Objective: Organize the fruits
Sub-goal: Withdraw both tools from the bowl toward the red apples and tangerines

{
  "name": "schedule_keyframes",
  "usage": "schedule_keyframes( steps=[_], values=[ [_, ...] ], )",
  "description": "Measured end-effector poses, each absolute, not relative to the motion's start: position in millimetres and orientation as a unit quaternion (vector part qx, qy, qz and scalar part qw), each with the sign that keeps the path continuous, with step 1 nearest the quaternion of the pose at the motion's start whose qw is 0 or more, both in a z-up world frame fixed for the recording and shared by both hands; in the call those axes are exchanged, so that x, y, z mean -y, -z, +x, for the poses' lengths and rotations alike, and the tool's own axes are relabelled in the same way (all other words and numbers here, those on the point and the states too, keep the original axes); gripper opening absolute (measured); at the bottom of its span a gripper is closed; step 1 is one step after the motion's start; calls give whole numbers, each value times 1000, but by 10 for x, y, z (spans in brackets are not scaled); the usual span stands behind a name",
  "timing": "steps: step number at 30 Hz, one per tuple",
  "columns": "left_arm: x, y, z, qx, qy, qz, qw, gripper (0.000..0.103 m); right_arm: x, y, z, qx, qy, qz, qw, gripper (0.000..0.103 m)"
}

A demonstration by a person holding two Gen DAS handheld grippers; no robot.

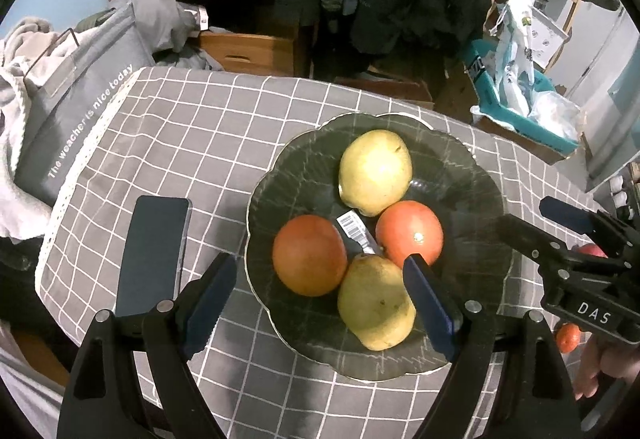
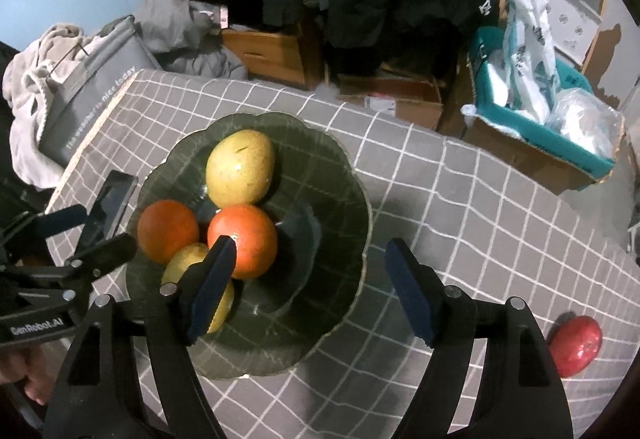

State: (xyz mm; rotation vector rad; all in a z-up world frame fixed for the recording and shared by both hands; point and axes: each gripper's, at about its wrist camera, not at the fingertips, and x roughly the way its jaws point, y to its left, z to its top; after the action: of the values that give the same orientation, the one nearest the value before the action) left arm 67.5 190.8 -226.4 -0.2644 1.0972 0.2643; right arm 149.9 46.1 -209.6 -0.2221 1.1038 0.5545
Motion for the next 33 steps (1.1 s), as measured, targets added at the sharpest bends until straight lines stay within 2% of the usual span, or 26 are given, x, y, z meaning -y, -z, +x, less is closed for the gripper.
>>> schedule_keyframes(
  steps=[10,33],
  values=[
    [-1786,1982,629,-493,-115,-125,853,89,-213,1692,1400,-473,-222,-134,842,78],
    [-1332,1405,462,-446,-68,-101,887,97,523,912,1033,-417,-175,-119,884,79]
  ],
)
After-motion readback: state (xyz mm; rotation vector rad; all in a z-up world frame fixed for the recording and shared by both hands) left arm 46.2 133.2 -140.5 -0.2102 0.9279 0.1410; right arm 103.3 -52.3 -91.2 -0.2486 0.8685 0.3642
